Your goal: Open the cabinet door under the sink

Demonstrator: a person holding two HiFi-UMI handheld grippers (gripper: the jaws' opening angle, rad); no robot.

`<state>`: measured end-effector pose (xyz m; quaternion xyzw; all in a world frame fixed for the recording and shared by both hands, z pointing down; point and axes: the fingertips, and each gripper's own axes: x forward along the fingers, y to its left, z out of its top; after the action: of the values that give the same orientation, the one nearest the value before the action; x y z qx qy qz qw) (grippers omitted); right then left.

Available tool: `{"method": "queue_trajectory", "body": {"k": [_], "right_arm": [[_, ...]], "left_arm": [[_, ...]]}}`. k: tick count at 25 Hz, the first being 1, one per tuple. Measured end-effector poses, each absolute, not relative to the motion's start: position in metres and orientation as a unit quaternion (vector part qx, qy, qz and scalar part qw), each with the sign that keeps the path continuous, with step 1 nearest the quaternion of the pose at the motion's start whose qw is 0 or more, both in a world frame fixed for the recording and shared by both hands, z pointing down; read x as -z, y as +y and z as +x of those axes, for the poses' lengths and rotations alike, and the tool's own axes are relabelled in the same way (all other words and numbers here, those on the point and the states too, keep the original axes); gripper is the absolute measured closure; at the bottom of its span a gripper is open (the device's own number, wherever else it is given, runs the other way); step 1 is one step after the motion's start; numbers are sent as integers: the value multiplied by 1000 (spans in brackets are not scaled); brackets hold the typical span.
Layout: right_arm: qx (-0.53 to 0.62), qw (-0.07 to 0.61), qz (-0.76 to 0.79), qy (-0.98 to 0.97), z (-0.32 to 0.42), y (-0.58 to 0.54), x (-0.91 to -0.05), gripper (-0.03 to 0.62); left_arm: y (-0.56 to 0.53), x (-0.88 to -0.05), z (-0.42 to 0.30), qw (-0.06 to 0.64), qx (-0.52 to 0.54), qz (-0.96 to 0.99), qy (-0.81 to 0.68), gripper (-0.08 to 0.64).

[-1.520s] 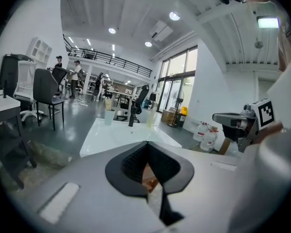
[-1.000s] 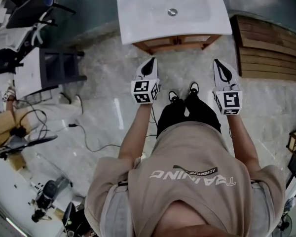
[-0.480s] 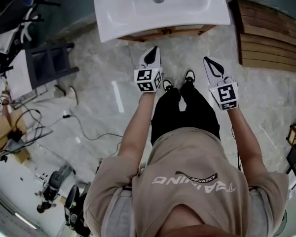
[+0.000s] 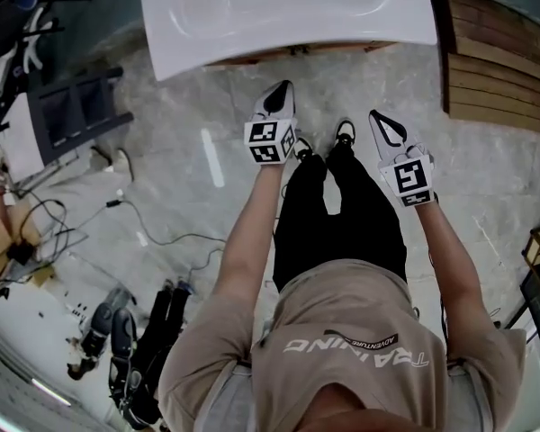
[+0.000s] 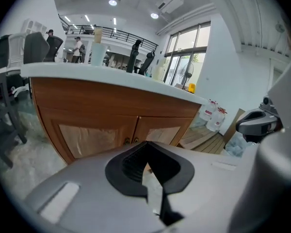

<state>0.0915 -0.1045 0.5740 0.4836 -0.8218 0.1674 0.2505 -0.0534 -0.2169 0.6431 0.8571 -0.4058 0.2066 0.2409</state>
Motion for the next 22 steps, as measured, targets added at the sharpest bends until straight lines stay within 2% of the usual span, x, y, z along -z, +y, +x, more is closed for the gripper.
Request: {"method": "queue_trajectory", "body": {"k": [3, 11, 22], "right_arm": [[-150, 275, 464, -829, 83, -108, -599, 591], [-156, 263, 431, -848, 57, -113, -637, 591], [-186, 246, 447, -840, 63, -126, -663, 591]], "left_arm": [[-218, -668, -48, 257, -204, 857, -398, 543], [-220, -729, -45, 348, -163, 827, -409, 543], [-258, -765, -55, 568, 138, 688, -430, 545]]}}
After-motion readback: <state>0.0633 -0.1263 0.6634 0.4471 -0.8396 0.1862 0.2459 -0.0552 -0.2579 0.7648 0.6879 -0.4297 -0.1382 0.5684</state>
